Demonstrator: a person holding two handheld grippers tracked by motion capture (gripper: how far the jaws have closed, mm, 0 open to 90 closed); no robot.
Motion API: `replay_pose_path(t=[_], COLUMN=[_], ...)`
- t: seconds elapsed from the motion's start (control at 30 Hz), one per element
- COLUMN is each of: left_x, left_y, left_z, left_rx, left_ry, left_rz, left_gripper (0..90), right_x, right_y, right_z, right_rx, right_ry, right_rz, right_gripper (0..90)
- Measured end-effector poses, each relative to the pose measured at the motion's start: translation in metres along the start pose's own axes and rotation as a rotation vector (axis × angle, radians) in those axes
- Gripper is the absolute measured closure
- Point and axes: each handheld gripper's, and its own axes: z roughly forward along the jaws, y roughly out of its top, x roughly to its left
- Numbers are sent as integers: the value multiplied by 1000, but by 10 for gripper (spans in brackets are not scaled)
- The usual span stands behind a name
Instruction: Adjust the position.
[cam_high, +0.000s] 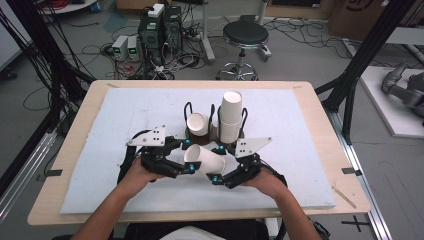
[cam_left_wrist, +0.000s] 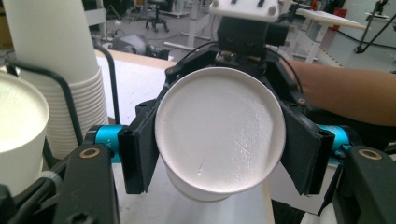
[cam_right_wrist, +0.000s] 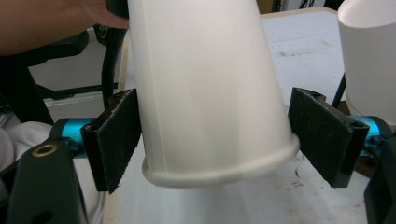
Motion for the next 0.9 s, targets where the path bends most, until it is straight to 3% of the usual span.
replay_pose_path(t=[0.07, 0.17, 0.33, 0.47, 0.53, 0.57, 0.7, 0.9], left_x=[-2, -3, -2, -3, -3, -3, -3, -3], left_y=[1, 1, 0, 2, 3, 3, 1, -3], left_z=[1, 2, 2, 2, 1, 0, 3, 8], left_rx=[-4, -1, 7, 6, 9, 10, 23, 53], left_ry=[-12, -20, -7, 2, 12, 13, 4, -24], left_rz=[8, 9, 6, 16, 19, 18, 14, -9], left_gripper=[357, 359, 344, 322, 314, 313, 308, 339], right_x=[0, 2, 0, 0, -2, 0, 0, -1], right_y=[0, 1, 1, 2, 1, 1, 0, 2], right_z=[0, 1, -3, -5, -5, -5, -3, -6], right_rx=[-1, 6, 24, 33, 42, 86, 114, 107], right_ry=[7, 26, 28, 28, 28, 33, 43, 41], right_rz=[-3, -47, -78, -57, -79, -75, -86, -90], right_gripper=[189, 217, 271, 270, 269, 268, 268, 269])
